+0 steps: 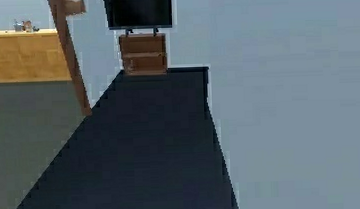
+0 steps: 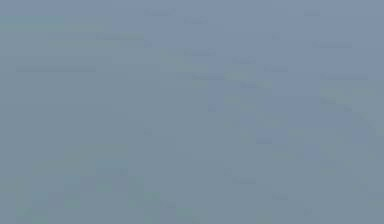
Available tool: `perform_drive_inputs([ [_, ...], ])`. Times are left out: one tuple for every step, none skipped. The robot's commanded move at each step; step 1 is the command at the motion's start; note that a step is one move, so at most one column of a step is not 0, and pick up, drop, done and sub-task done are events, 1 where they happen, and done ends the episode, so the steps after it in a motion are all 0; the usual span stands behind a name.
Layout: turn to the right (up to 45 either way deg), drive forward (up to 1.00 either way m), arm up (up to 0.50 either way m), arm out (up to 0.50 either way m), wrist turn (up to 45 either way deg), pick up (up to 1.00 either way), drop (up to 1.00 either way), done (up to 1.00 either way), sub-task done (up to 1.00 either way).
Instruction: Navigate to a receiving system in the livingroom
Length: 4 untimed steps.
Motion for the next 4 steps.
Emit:
perform_drive_inputs([
  [0.0,1.0,0.0,0.0,0.0,0.0,0.0,0.0,0.0],
  [0.0,1.0,0.0,0.0,0.0,0.0,0.0,0.0,0.0],
  [3.0,0.0,0.0,0.0,0.0,0.0,0.0,0.0,0.0],
  [0.0,1.0,0.0,0.0,0.0,0.0,0.0,0.0,0.0],
])
